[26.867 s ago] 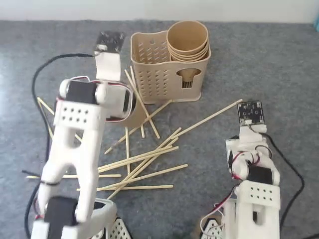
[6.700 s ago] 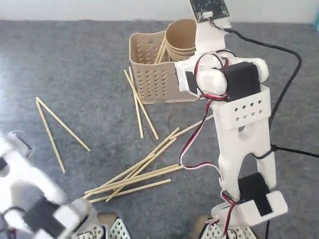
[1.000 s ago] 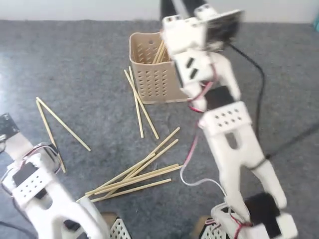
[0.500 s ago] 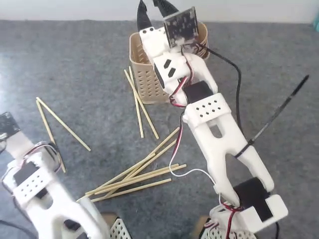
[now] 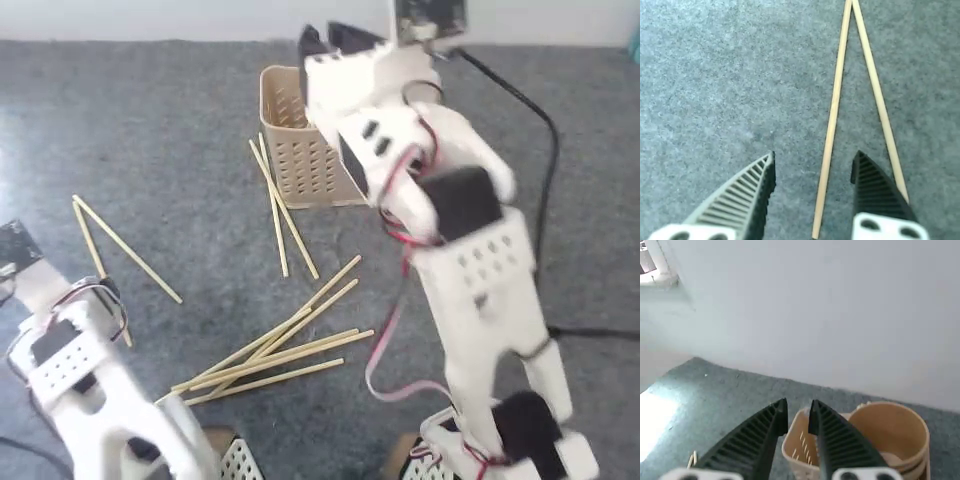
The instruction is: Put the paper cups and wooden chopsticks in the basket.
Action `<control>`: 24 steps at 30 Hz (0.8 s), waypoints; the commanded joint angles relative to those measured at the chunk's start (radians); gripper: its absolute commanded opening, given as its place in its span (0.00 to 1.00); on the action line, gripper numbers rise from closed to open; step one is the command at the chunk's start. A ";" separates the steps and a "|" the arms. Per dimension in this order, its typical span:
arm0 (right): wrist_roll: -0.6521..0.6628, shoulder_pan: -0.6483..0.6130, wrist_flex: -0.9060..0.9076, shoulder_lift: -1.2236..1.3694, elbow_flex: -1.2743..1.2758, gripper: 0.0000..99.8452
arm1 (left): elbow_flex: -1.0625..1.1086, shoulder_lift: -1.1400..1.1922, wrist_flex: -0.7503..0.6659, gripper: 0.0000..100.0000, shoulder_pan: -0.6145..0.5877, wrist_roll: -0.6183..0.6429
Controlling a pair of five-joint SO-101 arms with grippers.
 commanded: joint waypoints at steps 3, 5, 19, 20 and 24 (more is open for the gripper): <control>-0.012 0.013 0.246 -0.154 -0.054 0.01 | -0.220 0.265 0.044 0.24 0.014 0.015; -0.012 0.015 0.311 -0.179 -0.054 0.02 | -0.286 0.359 0.058 0.24 0.014 0.015; -0.017 0.048 0.630 -0.260 -0.052 0.02 | -0.613 0.778 0.058 0.23 0.114 0.015; -0.017 0.054 0.633 -0.268 -0.052 0.02 | -0.633 0.809 0.058 0.22 0.124 0.015; -0.015 0.071 0.636 -0.294 -0.049 0.02 | -0.734 0.907 0.100 0.12 0.127 0.015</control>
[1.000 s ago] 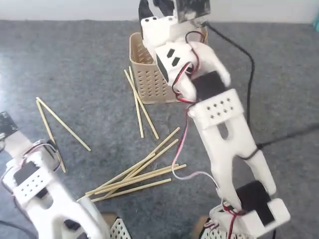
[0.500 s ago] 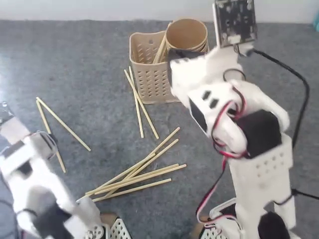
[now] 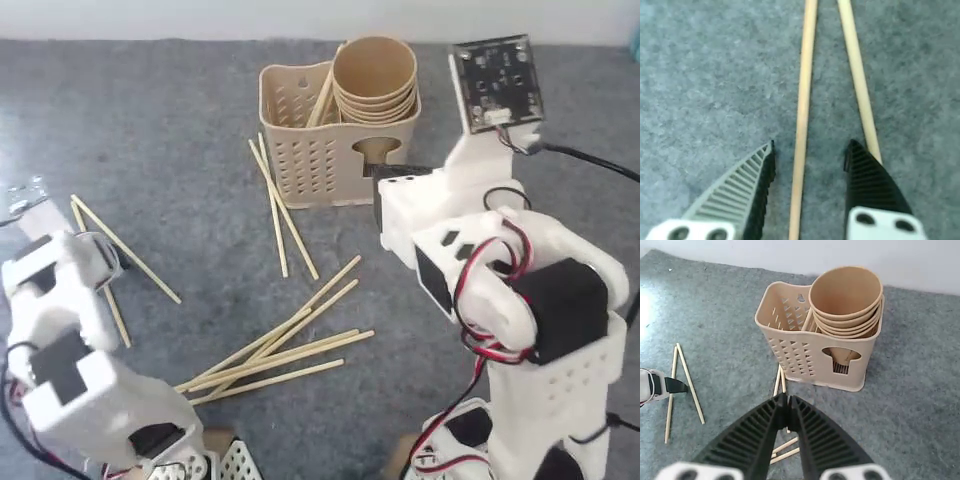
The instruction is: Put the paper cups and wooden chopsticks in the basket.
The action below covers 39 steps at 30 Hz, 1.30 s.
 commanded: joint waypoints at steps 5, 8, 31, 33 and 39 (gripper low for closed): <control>-0.009 0.016 0.028 -0.082 -0.009 0.02 | -0.220 0.140 0.129 0.06 0.008 0.014; -0.008 0.019 0.028 -0.111 0.012 0.02 | -0.282 0.192 0.190 0.06 0.008 0.012; -0.008 0.018 0.019 -0.461 0.450 0.02 | -0.541 0.137 0.489 0.01 0.020 0.015; -0.008 0.015 0.013 -0.493 0.554 0.02 | -0.553 0.051 0.502 0.01 0.021 0.015; 0.107 -0.042 -0.094 -0.587 0.944 0.02 | -0.575 -0.296 0.500 0.01 0.031 0.011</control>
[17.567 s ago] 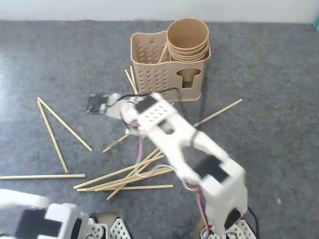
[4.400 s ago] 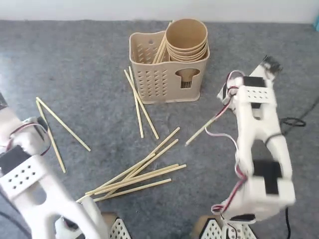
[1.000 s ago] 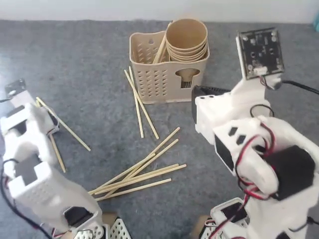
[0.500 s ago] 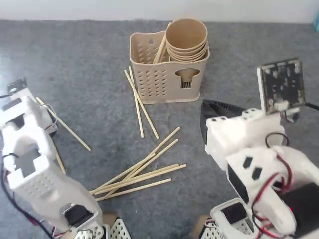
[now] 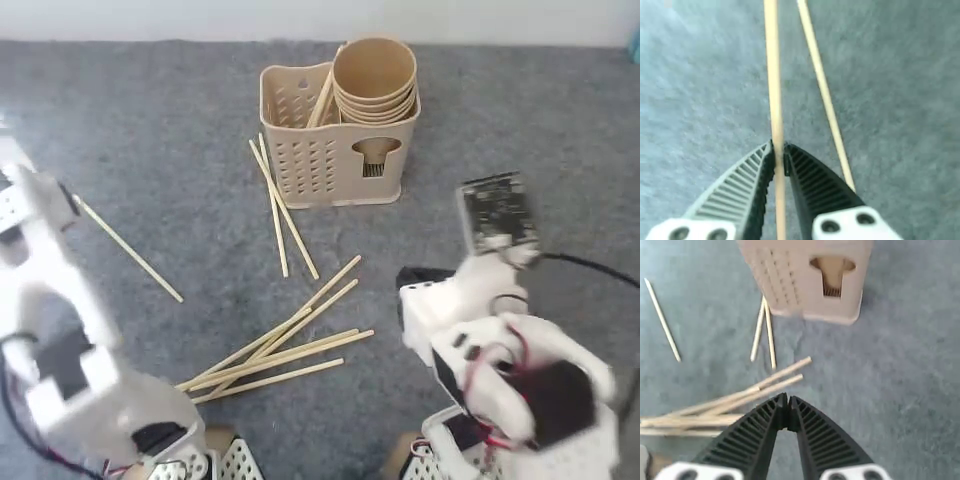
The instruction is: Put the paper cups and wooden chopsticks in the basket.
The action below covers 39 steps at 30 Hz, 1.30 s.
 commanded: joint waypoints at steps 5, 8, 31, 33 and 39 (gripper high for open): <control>0.120 -0.039 -0.090 -0.053 0.267 0.02 | -0.065 -0.420 -0.021 0.01 0.106 -0.002; 0.141 -0.059 -0.088 -0.053 0.287 0.02 | -0.065 -0.485 -0.077 0.01 0.192 0.003; 0.270 -0.110 -0.142 -0.051 0.362 0.02 | 0.378 -0.569 -1.261 0.01 0.875 0.060; 0.270 -0.110 -0.142 -0.051 0.362 0.02 | 0.432 -0.569 -1.297 0.01 0.902 0.023; 0.270 -0.110 -0.142 -0.051 0.362 0.02 | 0.478 -0.519 -1.375 0.01 0.905 0.017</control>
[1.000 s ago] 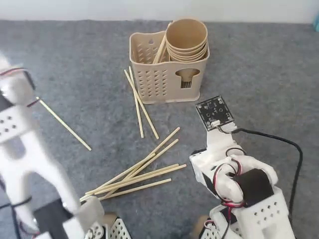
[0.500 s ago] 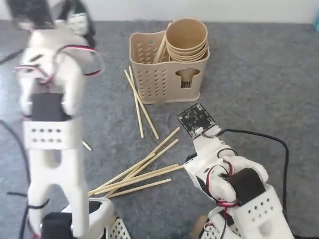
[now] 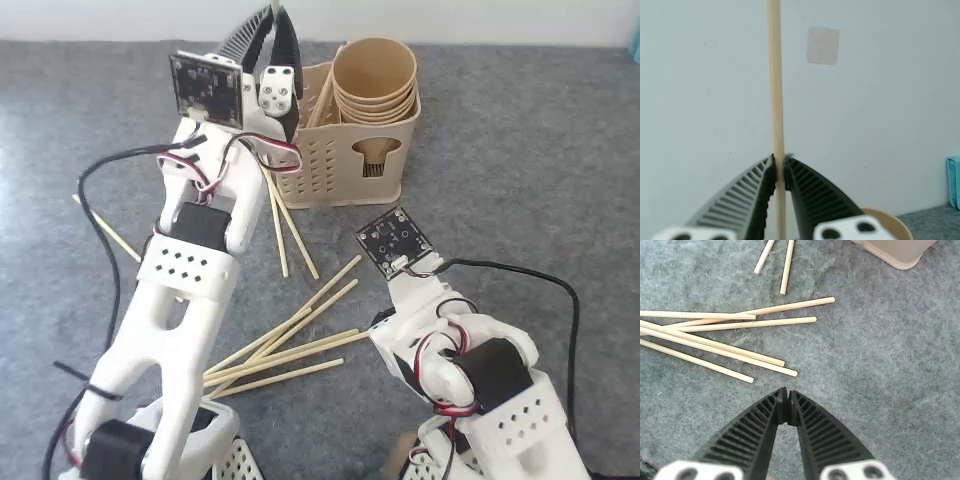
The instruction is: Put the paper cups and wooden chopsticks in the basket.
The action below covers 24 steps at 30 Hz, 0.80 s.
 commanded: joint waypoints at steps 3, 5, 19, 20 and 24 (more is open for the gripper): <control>0.020 -0.007 -0.015 -0.013 -0.006 0.02 | -0.012 0.074 -0.097 0.02 0.005 -0.017; 0.020 -0.007 -0.010 -0.013 -0.006 0.02 | -0.012 0.104 -0.104 0.06 0.005 -0.009; 0.021 -0.007 -0.008 -0.004 -0.005 0.02 | -0.136 -0.026 0.311 0.24 -0.216 -0.009; 0.023 -0.007 -0.010 0.013 -0.005 0.02 | -0.147 -0.044 0.377 0.24 -0.267 -0.008; 0.083 -0.007 -0.051 0.162 -0.006 0.02 | -0.151 -0.086 0.578 0.24 -0.479 0.103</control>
